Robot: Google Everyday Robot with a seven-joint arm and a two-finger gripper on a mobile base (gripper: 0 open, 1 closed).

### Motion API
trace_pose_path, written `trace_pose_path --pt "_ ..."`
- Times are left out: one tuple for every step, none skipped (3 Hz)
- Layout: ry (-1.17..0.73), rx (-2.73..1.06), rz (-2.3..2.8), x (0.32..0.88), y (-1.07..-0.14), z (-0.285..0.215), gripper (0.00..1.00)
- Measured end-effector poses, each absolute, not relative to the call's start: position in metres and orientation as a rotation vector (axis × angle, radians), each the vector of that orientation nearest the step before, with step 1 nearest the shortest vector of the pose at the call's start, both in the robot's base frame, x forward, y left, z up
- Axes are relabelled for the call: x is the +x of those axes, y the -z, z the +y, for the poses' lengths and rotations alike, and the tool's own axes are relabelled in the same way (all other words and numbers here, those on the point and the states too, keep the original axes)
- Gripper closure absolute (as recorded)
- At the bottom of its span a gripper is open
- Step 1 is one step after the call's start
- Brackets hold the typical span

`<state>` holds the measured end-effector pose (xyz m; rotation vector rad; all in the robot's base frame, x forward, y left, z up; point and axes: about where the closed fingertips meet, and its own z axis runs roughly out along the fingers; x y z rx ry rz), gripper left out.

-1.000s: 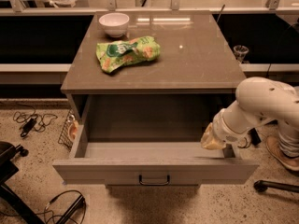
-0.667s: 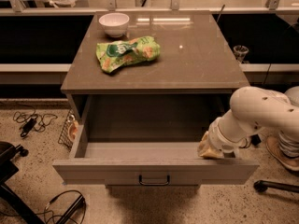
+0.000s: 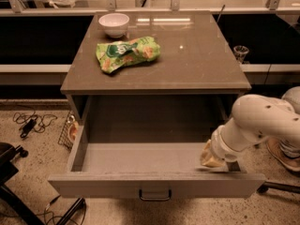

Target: Open top drawer

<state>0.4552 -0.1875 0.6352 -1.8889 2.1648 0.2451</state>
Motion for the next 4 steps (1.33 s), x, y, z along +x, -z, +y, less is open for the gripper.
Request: trace_pose_path --pt "-0.28 -1.944 2.176 0.4139 -0.6415 -0.1897 1.0" --pt "-0.29 -1.956 2.175 0.4059 -0.6433 -0.1895 0.98" --pt "-0.288 -1.957 2.175 0.4055 -0.6438 -0.1894 0.76" --pt "-0.286 -1.959 2.174 0.405 -0.6444 -0.1892 0.52"
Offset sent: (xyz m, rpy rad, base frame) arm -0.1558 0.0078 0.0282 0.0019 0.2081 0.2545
